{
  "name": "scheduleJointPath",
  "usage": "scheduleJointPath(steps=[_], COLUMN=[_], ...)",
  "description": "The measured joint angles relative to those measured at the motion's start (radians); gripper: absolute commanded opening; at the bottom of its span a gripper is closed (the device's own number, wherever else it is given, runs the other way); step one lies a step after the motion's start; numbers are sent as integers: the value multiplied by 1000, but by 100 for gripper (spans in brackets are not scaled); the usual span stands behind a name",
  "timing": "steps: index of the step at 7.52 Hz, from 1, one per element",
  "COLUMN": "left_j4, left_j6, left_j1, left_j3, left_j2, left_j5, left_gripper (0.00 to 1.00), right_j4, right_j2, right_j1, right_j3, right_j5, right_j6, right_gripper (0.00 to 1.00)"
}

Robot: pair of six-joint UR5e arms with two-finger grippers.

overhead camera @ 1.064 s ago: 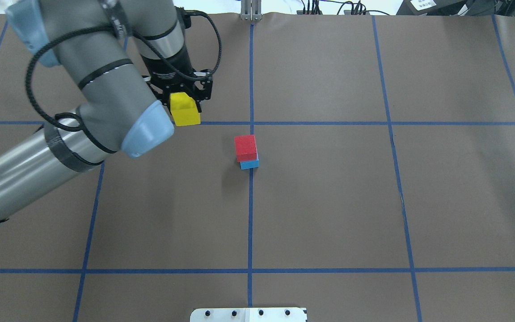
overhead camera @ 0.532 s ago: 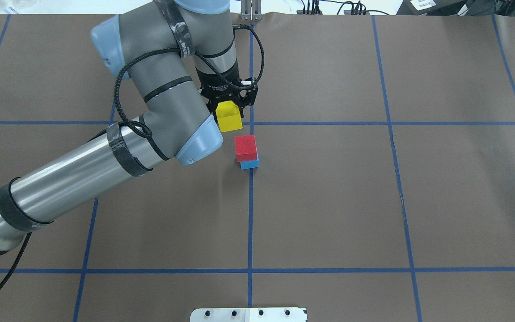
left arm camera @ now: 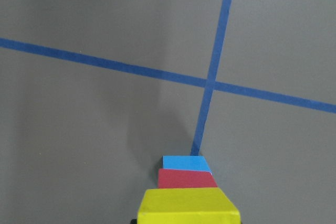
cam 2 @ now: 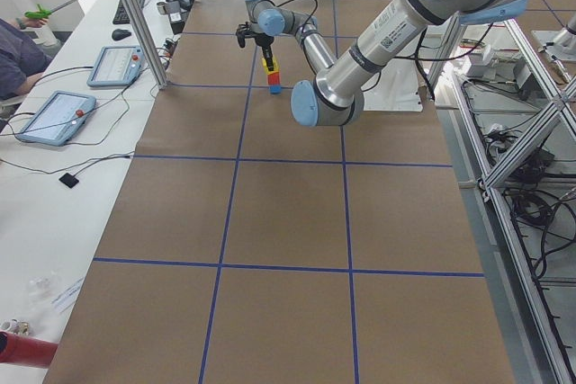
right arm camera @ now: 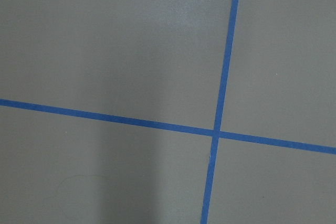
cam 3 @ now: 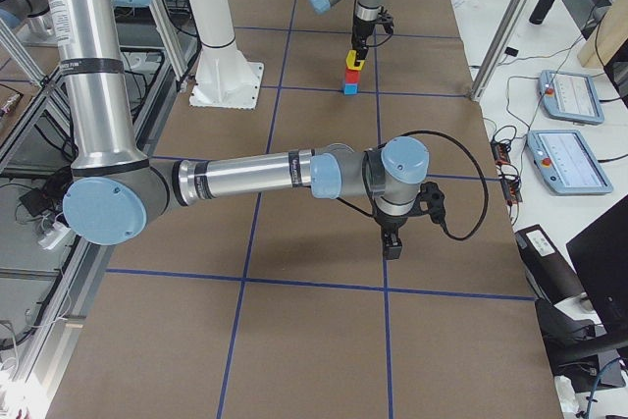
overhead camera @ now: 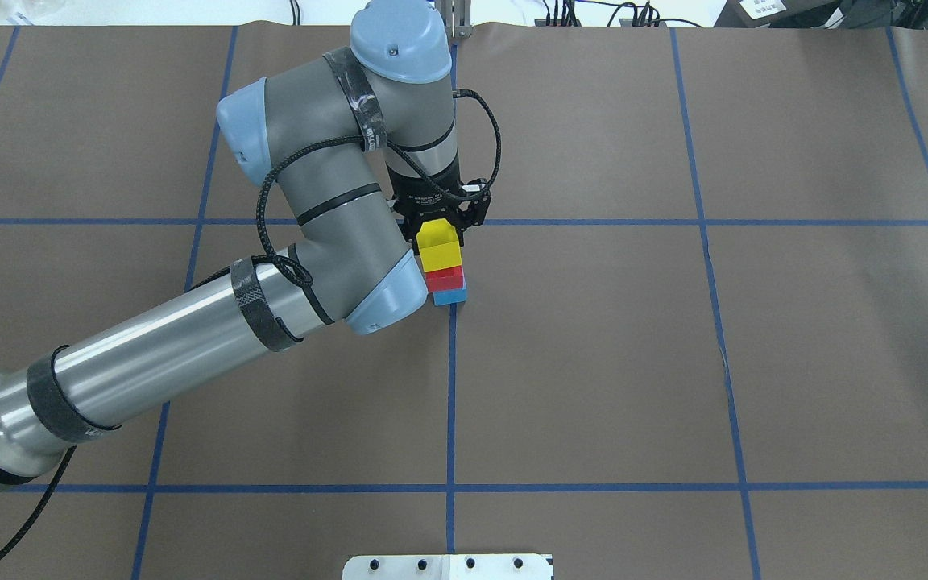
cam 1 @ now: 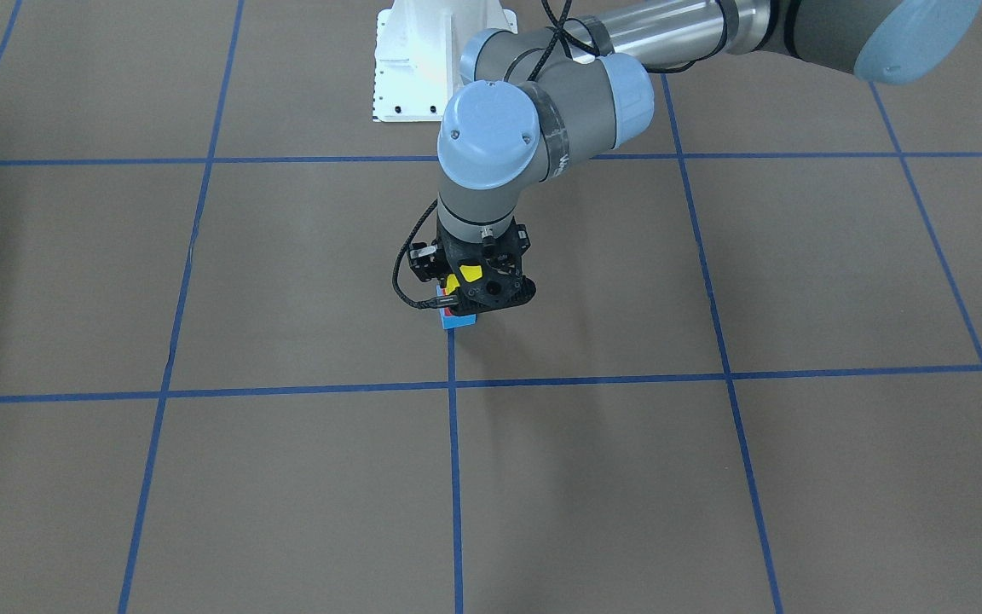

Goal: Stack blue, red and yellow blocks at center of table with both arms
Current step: 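Open the left gripper and withdraw it from the stack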

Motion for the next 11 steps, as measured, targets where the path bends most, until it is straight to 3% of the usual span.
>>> scheduleJointPath(steps=[3,4,5,9,11], left_j4=[0,0,0,6,63], left_j6=[-2,-3,-3,-1,58], left_j1=[20,21,22,21,-34], left_j3=[1,1,1,-23,-148], left_j2=[-4,-5,-4,-4,36], left_j5=[27,30,31,62,63], left_gripper=[0,75,100,100,100], right_j4=[0,0,0,0,0], right_j2=[1,1,2,4,-3], right_j1=[0,0,0,0,0], right_j3=[-2,-3,-3,-1,2], right_j5=[-1,-1,-1,-4,-14], right_j6=[0,0,0,-1,-1], right_gripper=[100,100,100,100,100])
